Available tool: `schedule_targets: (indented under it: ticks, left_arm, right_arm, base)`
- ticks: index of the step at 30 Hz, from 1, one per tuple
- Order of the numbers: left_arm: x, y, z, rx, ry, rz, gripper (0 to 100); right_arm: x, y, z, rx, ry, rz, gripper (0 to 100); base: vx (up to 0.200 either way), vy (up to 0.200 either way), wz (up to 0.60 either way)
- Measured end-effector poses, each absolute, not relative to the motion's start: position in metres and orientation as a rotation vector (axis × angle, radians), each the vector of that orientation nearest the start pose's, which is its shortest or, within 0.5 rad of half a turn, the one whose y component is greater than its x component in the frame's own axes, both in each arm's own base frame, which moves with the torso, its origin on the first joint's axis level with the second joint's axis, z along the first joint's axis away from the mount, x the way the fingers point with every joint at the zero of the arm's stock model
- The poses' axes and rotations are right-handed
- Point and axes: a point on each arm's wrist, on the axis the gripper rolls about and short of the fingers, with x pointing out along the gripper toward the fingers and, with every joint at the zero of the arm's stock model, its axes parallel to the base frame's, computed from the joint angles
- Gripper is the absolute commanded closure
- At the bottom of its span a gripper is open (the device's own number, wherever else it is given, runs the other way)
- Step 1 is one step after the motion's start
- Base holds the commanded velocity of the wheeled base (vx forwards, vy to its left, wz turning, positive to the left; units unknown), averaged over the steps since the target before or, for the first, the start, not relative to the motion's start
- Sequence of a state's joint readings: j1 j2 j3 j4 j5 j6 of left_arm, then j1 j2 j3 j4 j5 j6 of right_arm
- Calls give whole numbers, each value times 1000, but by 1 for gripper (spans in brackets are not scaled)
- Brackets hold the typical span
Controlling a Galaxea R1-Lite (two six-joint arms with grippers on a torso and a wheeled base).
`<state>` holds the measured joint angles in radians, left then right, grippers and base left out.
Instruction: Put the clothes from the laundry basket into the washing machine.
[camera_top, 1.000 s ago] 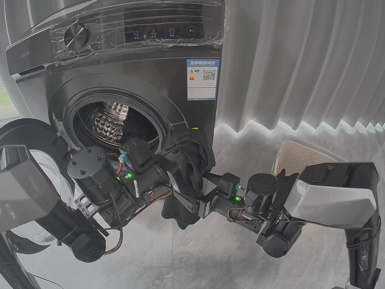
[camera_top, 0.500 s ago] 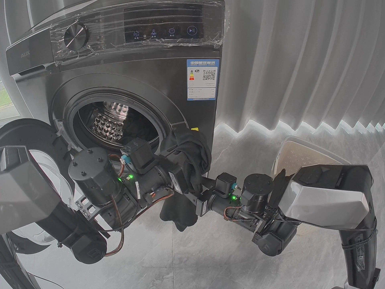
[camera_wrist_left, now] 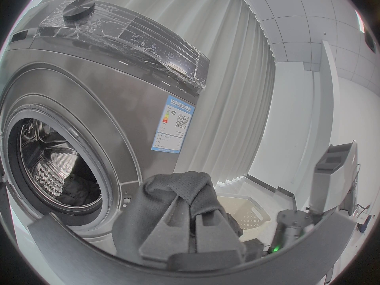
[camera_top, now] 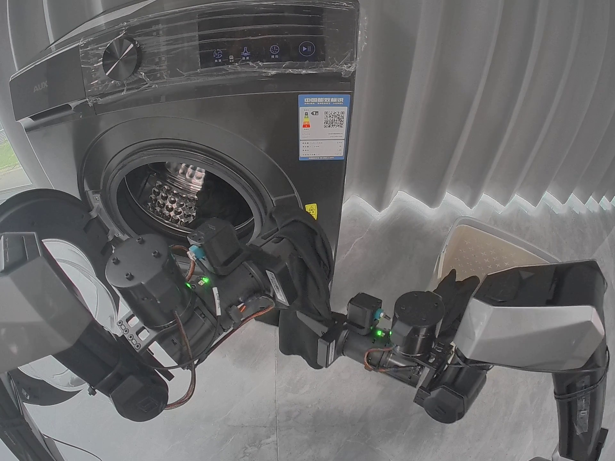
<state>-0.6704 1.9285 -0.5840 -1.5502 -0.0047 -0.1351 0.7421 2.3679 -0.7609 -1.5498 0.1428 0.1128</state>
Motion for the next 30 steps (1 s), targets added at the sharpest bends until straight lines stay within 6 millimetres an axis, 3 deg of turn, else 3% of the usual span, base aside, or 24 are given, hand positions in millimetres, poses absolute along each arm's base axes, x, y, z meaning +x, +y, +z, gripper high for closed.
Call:
schedule_targets:
  ticks: [12,17,24,25,30]
  left_arm:
    - [265,-188,148,-201,-164,-621,100]
    - [274,-191,140,-207,-147,-613,100]
    - [279,-194,129,-204,-118,-610,100]
    - [279,-194,128,-203,-114,-611,0]
    - [277,-193,124,-209,-92,-610,0]
  right_arm:
    - [197,243,70,85,164,1013,100]
    - [183,233,85,98,145,1032,100]
    - [181,227,95,109,119,1031,100]
    - [181,226,96,110,117,1031,100]
    - [182,226,99,114,101,1028,100]
  base:
    - [0,0,0]
    - [0,0,0]
    - [0,0,0]
    - [0,0,0]
    - [0,0,0]
